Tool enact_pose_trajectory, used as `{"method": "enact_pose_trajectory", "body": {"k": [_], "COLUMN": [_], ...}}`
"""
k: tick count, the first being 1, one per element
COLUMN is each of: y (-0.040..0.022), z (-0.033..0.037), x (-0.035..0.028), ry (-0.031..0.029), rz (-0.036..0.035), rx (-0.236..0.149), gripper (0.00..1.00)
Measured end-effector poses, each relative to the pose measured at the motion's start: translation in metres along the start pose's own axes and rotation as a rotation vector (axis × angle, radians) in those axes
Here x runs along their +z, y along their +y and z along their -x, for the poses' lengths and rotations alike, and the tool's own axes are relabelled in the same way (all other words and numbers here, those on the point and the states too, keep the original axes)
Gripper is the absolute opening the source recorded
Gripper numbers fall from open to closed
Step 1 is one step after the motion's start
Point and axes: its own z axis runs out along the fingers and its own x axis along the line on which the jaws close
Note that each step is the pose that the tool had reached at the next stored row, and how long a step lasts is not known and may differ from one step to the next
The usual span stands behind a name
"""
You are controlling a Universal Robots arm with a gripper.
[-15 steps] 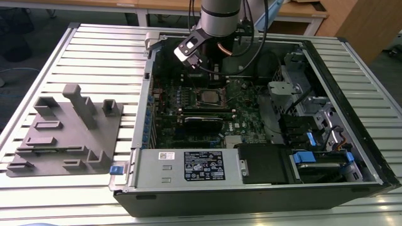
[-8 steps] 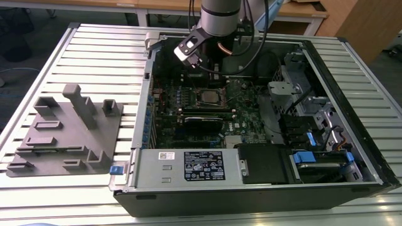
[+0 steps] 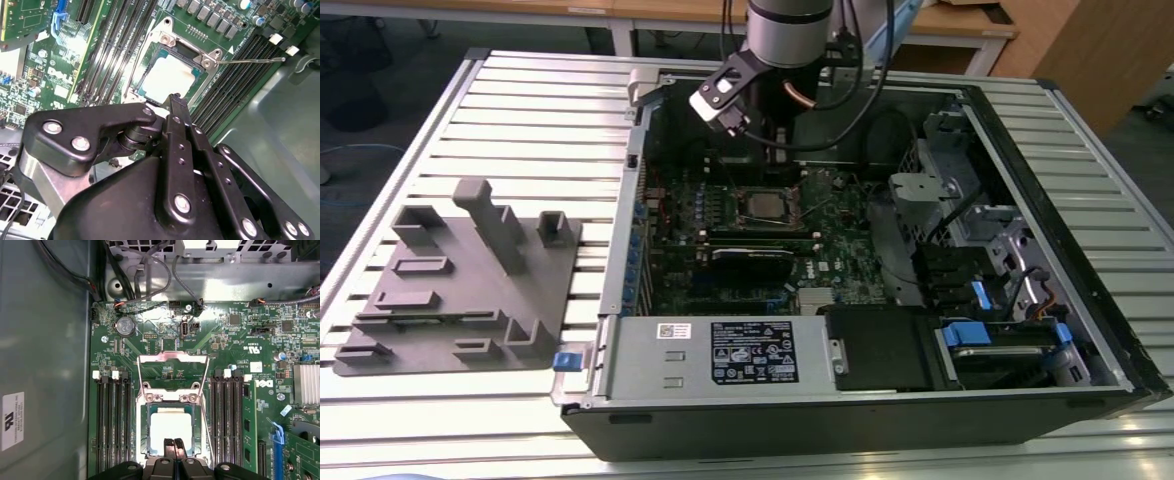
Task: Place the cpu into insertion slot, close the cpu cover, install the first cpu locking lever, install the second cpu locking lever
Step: 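Close the cpu cover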
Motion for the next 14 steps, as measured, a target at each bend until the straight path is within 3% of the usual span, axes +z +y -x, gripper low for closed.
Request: {"method": "enact_pose_trajectory", "body": {"k": [6, 14], "y": [0.0004, 0.0004], "z": [-0.0001, 0.0000], "x": [-0.0071, -0.0080], "ry": [0.0015, 0.0014], "rz": [-0.0001, -0.0002], "rx": [0.000, 0.000], "gripper": [0.11, 0.11]}}
